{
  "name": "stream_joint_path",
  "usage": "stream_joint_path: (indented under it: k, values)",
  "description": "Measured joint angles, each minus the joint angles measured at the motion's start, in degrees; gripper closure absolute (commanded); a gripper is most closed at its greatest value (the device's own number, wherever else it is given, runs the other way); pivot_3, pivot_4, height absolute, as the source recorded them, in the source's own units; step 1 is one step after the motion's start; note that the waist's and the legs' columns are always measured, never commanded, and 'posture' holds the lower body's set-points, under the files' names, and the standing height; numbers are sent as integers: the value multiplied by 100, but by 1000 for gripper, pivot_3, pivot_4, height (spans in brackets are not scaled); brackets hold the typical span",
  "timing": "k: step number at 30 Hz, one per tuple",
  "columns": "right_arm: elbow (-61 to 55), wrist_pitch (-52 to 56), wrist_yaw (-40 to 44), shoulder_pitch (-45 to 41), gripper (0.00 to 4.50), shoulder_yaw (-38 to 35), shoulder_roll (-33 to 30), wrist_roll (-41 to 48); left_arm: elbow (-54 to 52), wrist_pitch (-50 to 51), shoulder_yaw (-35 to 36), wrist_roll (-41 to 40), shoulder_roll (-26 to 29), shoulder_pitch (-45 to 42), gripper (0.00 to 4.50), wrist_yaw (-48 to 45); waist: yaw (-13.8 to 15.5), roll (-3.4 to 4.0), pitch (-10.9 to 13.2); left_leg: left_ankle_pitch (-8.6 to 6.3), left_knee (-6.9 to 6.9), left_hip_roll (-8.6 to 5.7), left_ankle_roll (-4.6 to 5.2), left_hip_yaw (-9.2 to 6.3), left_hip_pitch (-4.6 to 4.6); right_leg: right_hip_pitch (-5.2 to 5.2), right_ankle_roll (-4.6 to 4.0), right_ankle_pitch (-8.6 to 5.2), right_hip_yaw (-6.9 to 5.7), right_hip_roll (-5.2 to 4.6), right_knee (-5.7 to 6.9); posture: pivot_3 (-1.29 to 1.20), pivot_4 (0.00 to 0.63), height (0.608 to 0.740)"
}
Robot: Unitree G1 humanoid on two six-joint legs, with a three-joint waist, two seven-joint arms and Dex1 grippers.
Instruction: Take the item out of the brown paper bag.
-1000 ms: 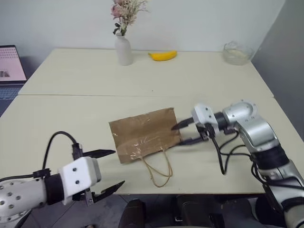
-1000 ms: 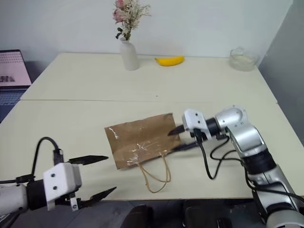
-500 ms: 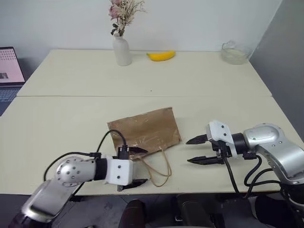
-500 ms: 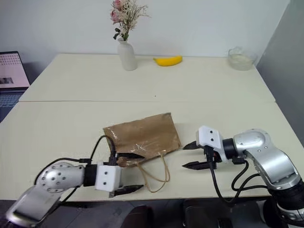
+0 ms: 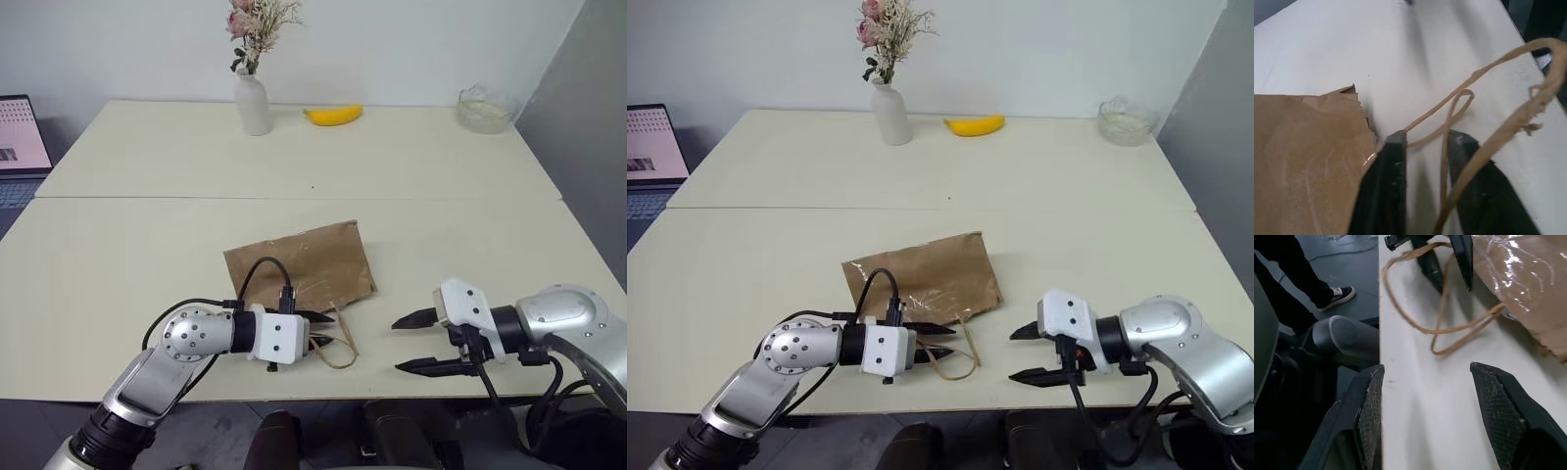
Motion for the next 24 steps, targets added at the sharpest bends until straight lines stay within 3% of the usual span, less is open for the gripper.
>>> stream_joint_path:
  k: [11, 19, 24]
  values:
    - [199, 32, -901, -206, 1556, 935, 866, -233, -474, 879, 234, -444, 115, 98, 4481, 67, -4, -2, 0, 0, 0, -4, 0, 0, -1, 0, 0, 0, 3, 0, -1, 0, 150, 740]
    - [202, 51, -980, -217, 1556, 1014, 747, -224, -662, 1203, 306, -816, 384, 354, 4481, -189, -1, -2, 0, 0, 0, -3, 0, -3, -1, 0, -1, -1, 0, -1, -1, 0, 150, 740]
    - [202, 106, -977, -152, 1556, 989, 611, -171, -682, 1137, 318, -848, 520, 337, 3356, -334, 0, -2, -1, 0, 1, -2, 0, -3, 0, 0, -1, -1, 0, 0, -1, 0, 150, 740]
